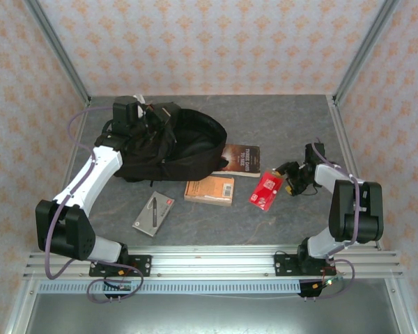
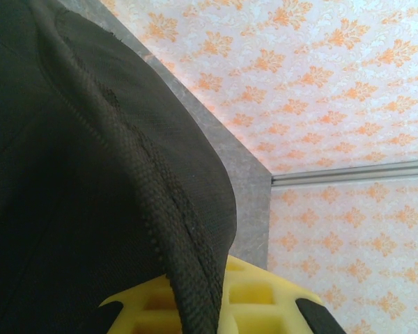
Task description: Pack the student bag
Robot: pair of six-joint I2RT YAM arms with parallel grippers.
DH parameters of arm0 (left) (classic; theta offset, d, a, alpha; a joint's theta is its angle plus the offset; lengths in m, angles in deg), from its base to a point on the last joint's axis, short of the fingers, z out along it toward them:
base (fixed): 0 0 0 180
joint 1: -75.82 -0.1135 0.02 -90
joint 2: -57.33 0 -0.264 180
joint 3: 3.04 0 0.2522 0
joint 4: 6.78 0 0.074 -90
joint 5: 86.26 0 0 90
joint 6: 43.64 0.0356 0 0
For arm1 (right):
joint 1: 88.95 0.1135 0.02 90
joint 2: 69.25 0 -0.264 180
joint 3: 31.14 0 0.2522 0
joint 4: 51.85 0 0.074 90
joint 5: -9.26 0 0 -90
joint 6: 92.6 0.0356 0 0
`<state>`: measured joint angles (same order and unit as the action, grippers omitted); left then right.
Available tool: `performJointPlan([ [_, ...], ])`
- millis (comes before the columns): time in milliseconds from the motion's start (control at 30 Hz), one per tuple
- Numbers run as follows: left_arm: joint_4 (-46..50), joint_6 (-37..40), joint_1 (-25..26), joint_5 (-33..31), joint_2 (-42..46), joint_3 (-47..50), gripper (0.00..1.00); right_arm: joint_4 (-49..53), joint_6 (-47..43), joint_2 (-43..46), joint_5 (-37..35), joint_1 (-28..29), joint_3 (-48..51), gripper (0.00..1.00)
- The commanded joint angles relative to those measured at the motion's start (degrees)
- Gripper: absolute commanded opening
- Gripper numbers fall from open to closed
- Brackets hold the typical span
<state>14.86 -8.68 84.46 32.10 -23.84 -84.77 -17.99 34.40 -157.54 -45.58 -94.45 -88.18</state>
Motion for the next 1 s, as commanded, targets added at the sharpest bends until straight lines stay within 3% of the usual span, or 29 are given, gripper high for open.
performJointPlan([
  [0,-2.52,0.39,0.41,0.78,-0.5,-0.47,0.0,-13.55,-0.85,-3.5,6.57,3.04,1.35,0.66],
  [300,-2.0,1.02,0.76,0.66,-0.22,-0.81,0.0,-19.04,3.54,-4.02,12.48,3.04,2.9,0.64],
  [500,-1.9,1.16,0.94,0.64,-0.04,-1.02,0.0,-13.84,3.47,-1.56,9.58,5.14,3.28,0.64],
  [800,-2.08,1.0,0.94,0.91,0.04,-1.15,0.0,-10.77,7.43,0.9,3.61,12.78,6.31,0.67],
  [967,-1.74,1.19,0.95,0.89,0.04,-1.46,0.0,-9.93,12.05,4.26,-0.06,22.39,7.67,0.67],
])
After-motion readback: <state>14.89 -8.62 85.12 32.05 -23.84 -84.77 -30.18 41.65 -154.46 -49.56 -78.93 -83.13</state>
